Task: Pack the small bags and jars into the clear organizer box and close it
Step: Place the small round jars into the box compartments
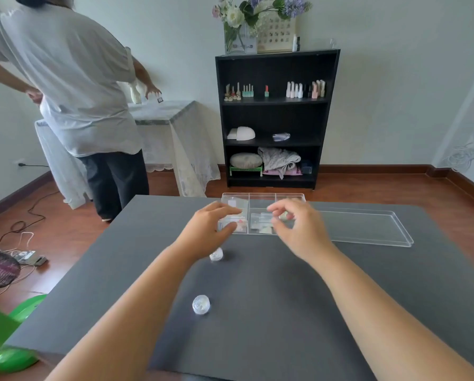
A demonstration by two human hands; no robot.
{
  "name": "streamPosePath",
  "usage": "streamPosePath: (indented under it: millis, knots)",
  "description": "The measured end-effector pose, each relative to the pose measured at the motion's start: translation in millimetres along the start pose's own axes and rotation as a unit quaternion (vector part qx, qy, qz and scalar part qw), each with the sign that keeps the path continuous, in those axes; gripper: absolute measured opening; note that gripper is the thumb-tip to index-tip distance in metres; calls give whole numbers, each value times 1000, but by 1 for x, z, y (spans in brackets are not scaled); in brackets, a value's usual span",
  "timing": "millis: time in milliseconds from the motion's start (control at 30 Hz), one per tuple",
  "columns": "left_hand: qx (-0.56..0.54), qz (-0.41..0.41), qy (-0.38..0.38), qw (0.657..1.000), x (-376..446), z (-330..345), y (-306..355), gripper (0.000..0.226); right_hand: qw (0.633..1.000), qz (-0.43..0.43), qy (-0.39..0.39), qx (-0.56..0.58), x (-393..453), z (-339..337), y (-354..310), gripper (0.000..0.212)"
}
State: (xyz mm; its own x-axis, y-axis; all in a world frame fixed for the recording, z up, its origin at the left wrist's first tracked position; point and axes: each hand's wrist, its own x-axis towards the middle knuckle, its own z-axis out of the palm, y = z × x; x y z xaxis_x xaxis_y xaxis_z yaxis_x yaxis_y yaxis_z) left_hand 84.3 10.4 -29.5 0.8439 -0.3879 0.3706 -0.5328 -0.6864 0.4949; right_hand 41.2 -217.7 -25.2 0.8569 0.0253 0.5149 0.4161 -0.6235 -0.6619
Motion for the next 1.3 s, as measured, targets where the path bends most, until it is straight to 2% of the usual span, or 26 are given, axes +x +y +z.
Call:
streamPosePath:
  millis: [167, 367, 500, 633, 767, 900, 1067, 1300]
  knots:
    - [36, -11, -61, 997, -25, -30, -23, 20, 982, -10, -172, 72, -39, 38, -30, 11]
    - [24, -14, -147, 989, -41, -25, -21, 25, 961, -25, -255, 106, -65, 68, -49, 30]
    - [7, -20, -154, 988, -45, -16, -23, 25, 953, -56, -287, 83, -76, 80, -55, 37]
    - [6, -40, -138, 990, -46, -16, -21, 21, 959, -66, -271, 51, -77, 83, -56, 25]
    - [0, -50, -127, 991, -47, -15, -20, 26, 967, -71, -241, 45, -81, 82, -54, 13]
    - [-19, -51, -105, 993, -43, -11, -13, 25, 973, -49, -219, 52, -83, 72, -45, 6]
    - [-33, -31, -81, 996, -29, -9, -1, 23, 984, -3, -157, 79, -73, 43, -24, 18]
    - [-73, 4, -62, 995, 6, 3, 24, 23, 997, 36, -58, 37, -37, -5, 2, 24]
